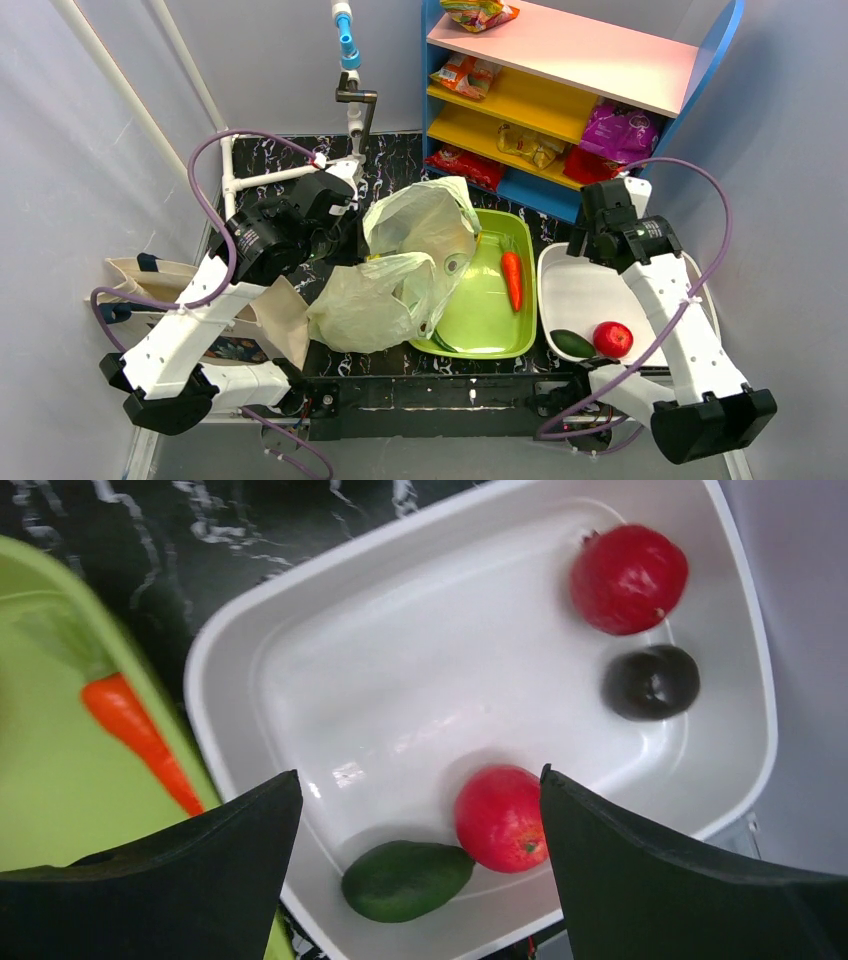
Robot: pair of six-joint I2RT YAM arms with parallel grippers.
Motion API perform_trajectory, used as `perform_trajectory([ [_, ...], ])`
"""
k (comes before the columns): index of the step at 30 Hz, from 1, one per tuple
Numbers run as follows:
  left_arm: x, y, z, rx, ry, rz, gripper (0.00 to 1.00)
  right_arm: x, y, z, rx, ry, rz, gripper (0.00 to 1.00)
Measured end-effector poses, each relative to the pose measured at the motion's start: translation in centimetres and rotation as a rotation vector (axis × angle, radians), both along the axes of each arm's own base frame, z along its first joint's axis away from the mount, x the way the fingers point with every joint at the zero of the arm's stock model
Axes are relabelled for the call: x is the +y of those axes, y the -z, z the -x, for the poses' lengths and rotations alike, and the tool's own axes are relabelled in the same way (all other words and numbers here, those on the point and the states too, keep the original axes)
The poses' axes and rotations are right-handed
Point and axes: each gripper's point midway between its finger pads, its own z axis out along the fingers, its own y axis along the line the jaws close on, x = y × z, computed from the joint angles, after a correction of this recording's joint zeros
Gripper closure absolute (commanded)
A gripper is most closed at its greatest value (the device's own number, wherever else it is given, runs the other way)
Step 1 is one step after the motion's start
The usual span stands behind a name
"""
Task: Place the food into the grocery bag and tie it
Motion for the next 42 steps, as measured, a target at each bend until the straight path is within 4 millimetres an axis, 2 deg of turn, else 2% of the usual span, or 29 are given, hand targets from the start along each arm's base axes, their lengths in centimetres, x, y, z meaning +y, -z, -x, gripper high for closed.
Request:
perform_trajectory([
  [6, -0.2, 0.1, 0.0, 0.001, 0.023, -0.003, 1.0, -4.6, 2.9, 0.8, 0.148, 0.205, -0.004, 0.05],
  [9, -0.2, 0.2, 0.0, 0.002, 0.032, -0.01, 1.0, -5.9, 4.9, 1.5, 0.214, 0.277, -0.032, 0.05],
  [12, -0.3, 0.3, 0.0, 0.003, 0.036, -0.016, 1.0, -7.0, 6.0, 2.2, 0.251, 0.333, -0.053, 0.05],
  [25, -0.2, 0.3, 0.1, 0.006, 0.037, -0.02, 1.0, -13.0, 8.5, 3.7, 0.29, 0.616, 0.015, 0.03],
  [33, -0.3, 0.0, 0.1, 0.005, 0.038, -0.011, 1.0, -14.9, 9.3, 3.1, 0.233, 0.741, 0.057, 0.02],
  [42, -0.1, -0.2, 0.2, -0.001, 0.036, -0.005, 1.0, -16.8, 9.8, 1.8, 0.157, 0.794, 0.099, 0.02],
])
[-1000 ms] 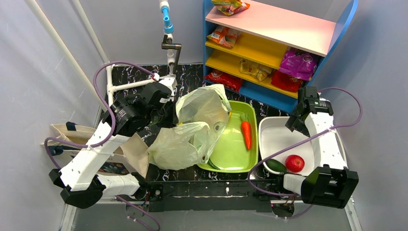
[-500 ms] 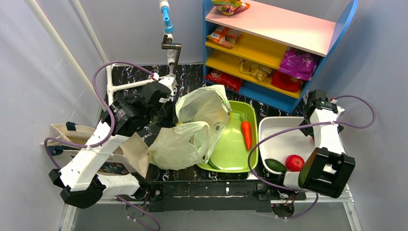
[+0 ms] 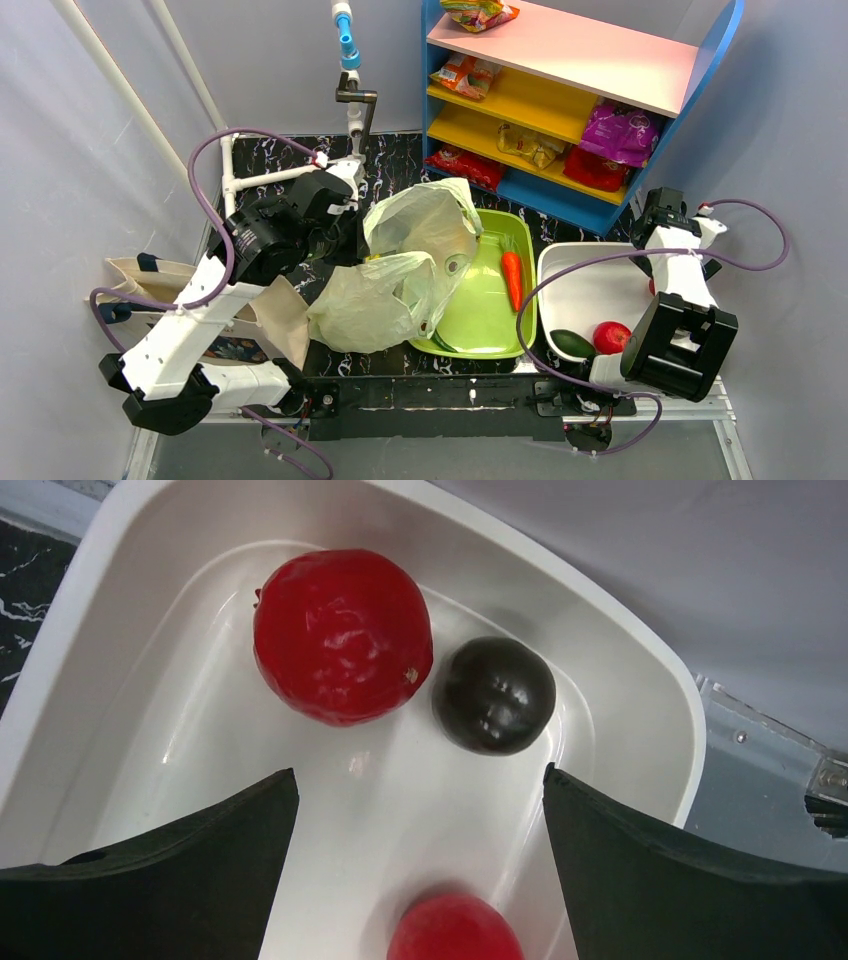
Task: Place the food into the grocery bag and tie it
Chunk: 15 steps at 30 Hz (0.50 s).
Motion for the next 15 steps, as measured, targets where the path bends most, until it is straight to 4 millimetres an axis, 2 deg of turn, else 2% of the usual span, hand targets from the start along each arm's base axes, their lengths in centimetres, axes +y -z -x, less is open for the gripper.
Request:
perform_trajectory([
  [8, 0.2, -0.3, 0.2, -0.011, -0.001, 0.009, 1.0, -1.5, 1.4, 0.0, -0.008, 0.006, 0.007, 0.02],
  [15, 0.3, -0.4, 0.2, -0.018, 0.001, 0.009, 1.0, -2.6, 1.3, -0.5, -0.048, 0.015, 0.015, 0.02],
])
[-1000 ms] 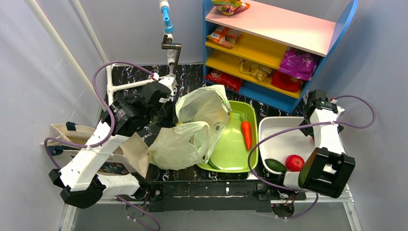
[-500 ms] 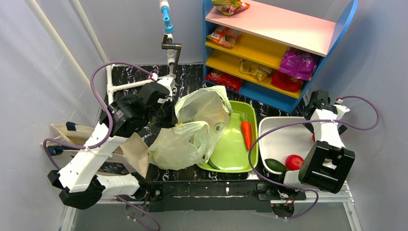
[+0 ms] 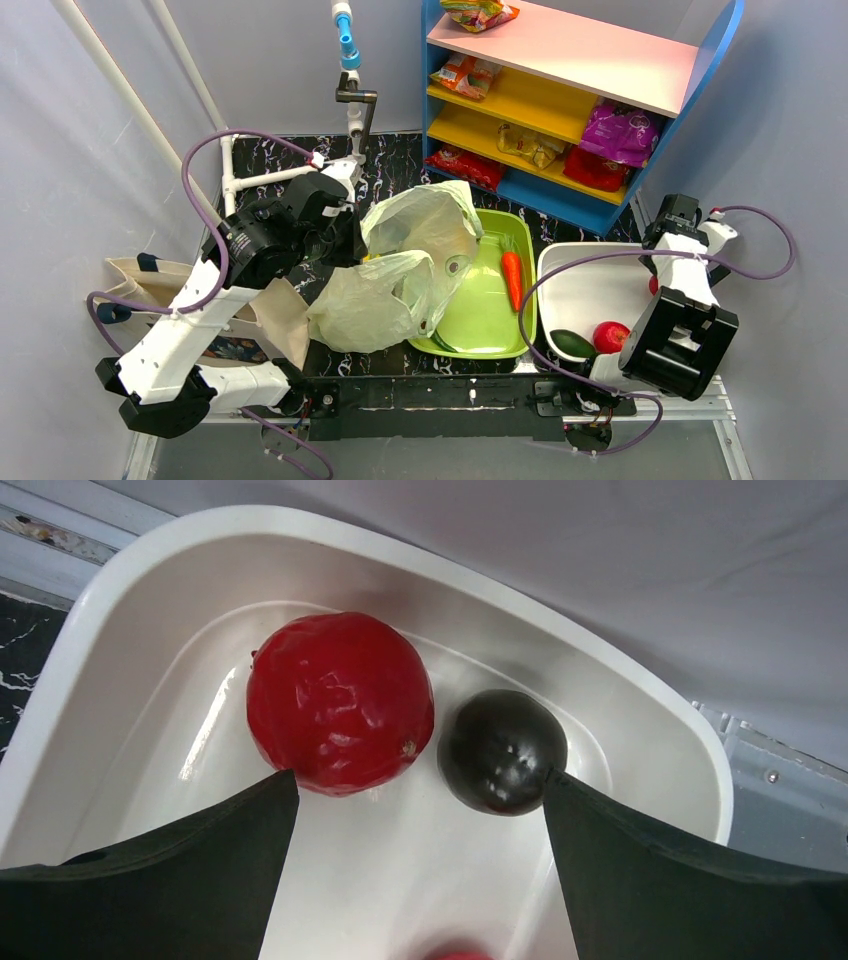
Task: Place the food into the grocery bag and tie it
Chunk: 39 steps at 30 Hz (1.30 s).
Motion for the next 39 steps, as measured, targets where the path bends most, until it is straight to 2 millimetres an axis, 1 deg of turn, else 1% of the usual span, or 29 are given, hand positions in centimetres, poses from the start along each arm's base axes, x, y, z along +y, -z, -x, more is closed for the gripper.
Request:
perform_trajectory([
  [4, 0.0, 0.0, 0.0, 0.0, 0.006, -0.003, 1.0, -0.4, 1.2, -0.6, 0.0, -0.004, -0.023, 0.02],
  [9, -0.2, 0.1, 0.1, 0.005, 0.018, -0.004, 1.0, -0.4, 3.3, -1.5, 0.024, -0.022, -0.065, 0.02],
  [11, -0.2, 0.2, 0.1, 0.007, 0.022, -0.005, 1.0, -0.6, 3.8, -1.5, 0.024, -0.02, -0.079, 0.06],
  [12, -0.3, 0.2, 0.1, 0.009, 0.025, -0.006, 1.0, -0.7, 4.0, -1.5, 0.023, -0.016, -0.087, 0.09],
  [13, -0.3, 0.3, 0.1, 0.011, 0.027, -0.007, 1.0, -0.7, 4.2, -1.5, 0.023, -0.014, -0.093, 0.14],
  [16, -0.5, 0.5, 0.1, 0.019, 0.035, -0.012, 1.0, -0.8, 4.6, -1.4, 0.026, -0.01, -0.11, 0.36],
  [17, -0.6, 0.5, 0.1, 0.022, 0.04, -0.014, 1.0, -0.8, 4.7, -1.3, 0.027, -0.011, -0.114, 0.41],
  [20, -0.8, 0.8, 0.0, 0.03, 0.054, -0.026, 1.0, -0.8, 4.7, -1.3, 0.028, -0.012, -0.115, 0.47],
  [22, -1.2, 1.0, -0.2, 0.04, 0.07, -0.036, 1.0, -0.7, 4.7, -1.3, 0.028, -0.012, -0.117, 0.57],
  [25, -1.6, 1.3, -0.4, 0.052, 0.093, -0.045, 1.0, -0.4, 4.5, -1.3, 0.019, -0.022, -0.133, 0.66],
  [26, -1.7, 1.3, -0.4, 0.054, 0.098, -0.046, 1.0, 0.0, 4.1, -1.3, 0.001, -0.031, -0.148, 0.68],
  [27, -1.8, 1.3, -0.3, 0.055, 0.106, -0.044, 1.0, 0.5, 3.2, -1.3, -0.029, -0.042, -0.16, 0.7],
  [29, -1.9, 1.3, -0.3, 0.055, 0.113, -0.043, 1.0, 1.5, 1.7, -1.3, -0.091, -0.055, -0.185, 0.71],
  [31, -2.0, 1.2, -0.4, 0.048, 0.114, -0.038, 1.0, 2.7, 0.3, -1.0, -0.14, -0.067, -0.215, 0.78],
  [33, -2.0, 0.9, -0.5, 0.036, 0.114, -0.026, 1.0, 3.3, -1.3, -0.8, -0.179, -0.075, -0.219, 0.82],
  [34, -2.0, 0.8, -0.4, 0.028, 0.113, -0.019, 1.0, 3.6, -2.2, -0.8, -0.203, -0.075, -0.223, 0.83],
  [35, -1.8, 0.7, -0.2, 0.023, 0.113, -0.013, 1.0, 4.0, -4.2, -0.9, -0.26, -0.081, -0.222, 0.85],
  [38, -1.4, 0.5, 0.2, 0.01, 0.111, -0.001, 1.0, 5.4, -7.6, -1.3, -0.364, -0.1, -0.247, 0.89],
  [39, -1.3, 0.5, 0.2, 0.01, 0.111, 0.0, 1.0, 5.6, -8.0, -1.4, -0.374, -0.105, -0.254, 0.91],
])
